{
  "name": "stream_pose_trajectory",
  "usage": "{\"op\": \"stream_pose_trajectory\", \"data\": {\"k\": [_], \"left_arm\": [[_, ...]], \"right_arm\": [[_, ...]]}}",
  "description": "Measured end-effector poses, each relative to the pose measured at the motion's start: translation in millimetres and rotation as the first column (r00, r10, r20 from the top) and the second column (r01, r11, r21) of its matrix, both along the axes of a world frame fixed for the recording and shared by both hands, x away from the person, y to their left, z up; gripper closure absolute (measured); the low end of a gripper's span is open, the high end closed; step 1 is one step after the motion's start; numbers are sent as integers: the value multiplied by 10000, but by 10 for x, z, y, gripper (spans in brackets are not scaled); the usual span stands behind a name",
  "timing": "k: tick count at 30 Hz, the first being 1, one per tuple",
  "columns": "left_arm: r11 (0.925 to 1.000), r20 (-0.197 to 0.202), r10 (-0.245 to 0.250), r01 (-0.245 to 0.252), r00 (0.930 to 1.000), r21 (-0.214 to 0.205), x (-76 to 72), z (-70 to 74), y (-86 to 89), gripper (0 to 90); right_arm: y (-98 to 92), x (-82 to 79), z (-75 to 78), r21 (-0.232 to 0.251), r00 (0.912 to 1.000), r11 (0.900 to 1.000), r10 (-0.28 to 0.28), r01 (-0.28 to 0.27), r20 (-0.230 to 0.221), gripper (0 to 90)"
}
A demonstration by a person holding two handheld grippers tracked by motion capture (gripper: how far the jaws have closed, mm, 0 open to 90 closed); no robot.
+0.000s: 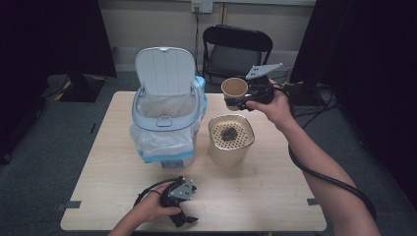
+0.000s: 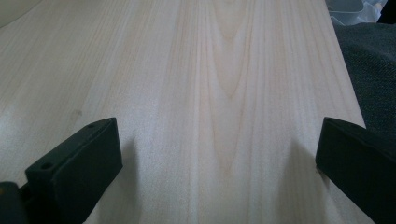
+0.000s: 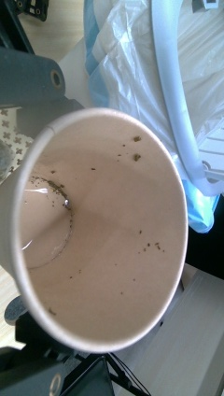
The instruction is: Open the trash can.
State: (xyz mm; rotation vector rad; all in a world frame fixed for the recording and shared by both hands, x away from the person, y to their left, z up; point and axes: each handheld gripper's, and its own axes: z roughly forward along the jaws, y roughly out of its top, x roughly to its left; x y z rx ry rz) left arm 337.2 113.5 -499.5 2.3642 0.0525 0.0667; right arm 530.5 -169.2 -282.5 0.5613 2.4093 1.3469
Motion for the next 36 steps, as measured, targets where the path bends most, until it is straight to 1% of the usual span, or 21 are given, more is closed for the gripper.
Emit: {"op": "stream_pose_trajectory", "data": {"k": [1,5,8,12,17,20,24,30,32,36], "left_arm": [[10000,-174,-16,15,9998,-24,-4,-5,-3,0],[10000,-167,-20,19,9999,-17,-4,-5,-3,0],[10000,-172,-15,15,9999,-21,-5,-5,-3,0],[10000,-173,-22,22,9998,-18,-4,-5,-3,0],[10000,-159,-36,36,9999,-6,-3,-4,-3,0],[10000,-167,-25,25,9999,-18,-4,-5,-3,0],[10000,-169,-24,24,9999,-18,-4,-5,-3,0],[10000,-162,-44,44,9999,-8,-2,-4,-2,0],[10000,-167,-31,30,9999,-17,-3,-5,-3,0],[10000,-163,-36,36,9999,-8,-3,-4,-3,0]], "right_arm": [[10,0,3,-9,10000,10000,13,-13,9,272],[45,-11,30,14,10000,10000,79,-79,39,272],[72,-29,63,-62,9998,9999,128,-128,119,272],[87,-50,96,38,9998,9999,144,-145,134,272],[120,-67,125,-38,9996,9998,187,-186,189,272],[143,-86,149,46,9993,9995,296,-297,225,272],[175,-87,173,-18,9993,9995,317,-316,218,273],[244,-85,258,-3,9987,9990,447,-447,265,272],[258,-79,298,109,9987,9989,444,-447,263,273],[287,-60,364,161,9985,9986,492,-495,228,273]]}}
